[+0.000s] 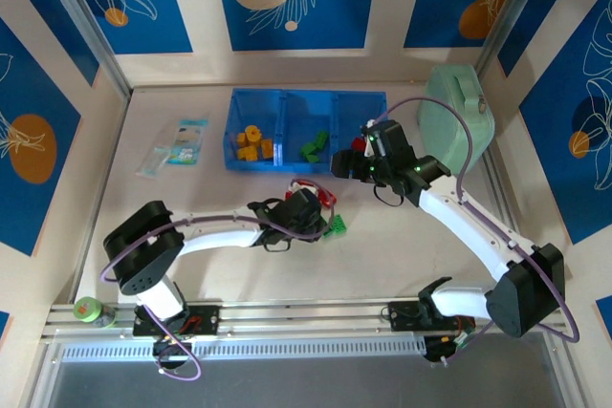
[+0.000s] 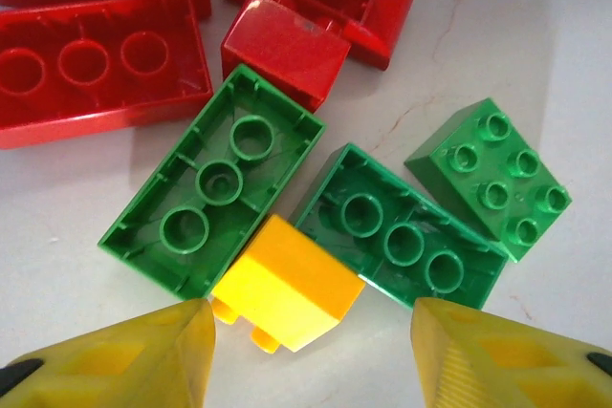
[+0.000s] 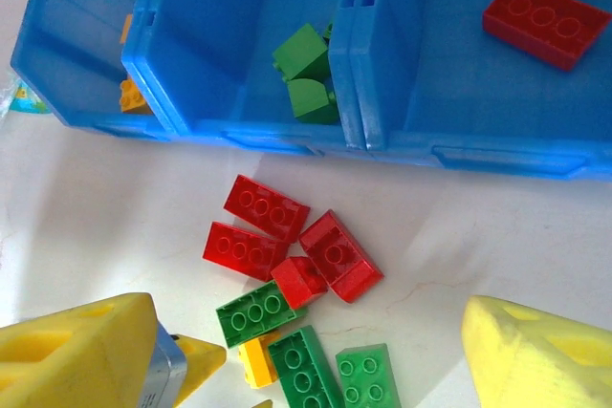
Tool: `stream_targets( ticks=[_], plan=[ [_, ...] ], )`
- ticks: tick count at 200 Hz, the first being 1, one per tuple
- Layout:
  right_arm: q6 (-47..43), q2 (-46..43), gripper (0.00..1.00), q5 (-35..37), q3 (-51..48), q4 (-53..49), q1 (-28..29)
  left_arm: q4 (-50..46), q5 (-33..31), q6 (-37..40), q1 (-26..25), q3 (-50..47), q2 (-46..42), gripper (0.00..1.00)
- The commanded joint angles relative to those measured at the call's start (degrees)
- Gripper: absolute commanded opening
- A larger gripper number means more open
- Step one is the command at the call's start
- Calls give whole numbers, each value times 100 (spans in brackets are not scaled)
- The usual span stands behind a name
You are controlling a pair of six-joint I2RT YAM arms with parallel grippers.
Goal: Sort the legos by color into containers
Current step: Move the legos to the center of the table.
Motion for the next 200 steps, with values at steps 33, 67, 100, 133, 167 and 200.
stream_targets(
  ticks=[33,67,100,133,167,200],
  plan=[
    [78,-193,83,-89,-168,134,-49,-97,107,-188,292,196,235,52],
    [111,-273,83,-141,-294,173,-111,-127,212,-226,320,218,377,50],
    [137,-317,82,-182,-342,176,-115,-144,164,-298,320,114,323,48],
    [163,-383,82,-204,-382,169,-98,-283,4,-322,405,-142,5,47],
    [198,-431,82,-212,-451,183,-66,-496,-168,-334,523,-524,-462,47],
    [243,-431,81,-221,-483,217,-11,-650,-339,-356,556,-773,-868,48]
  ],
)
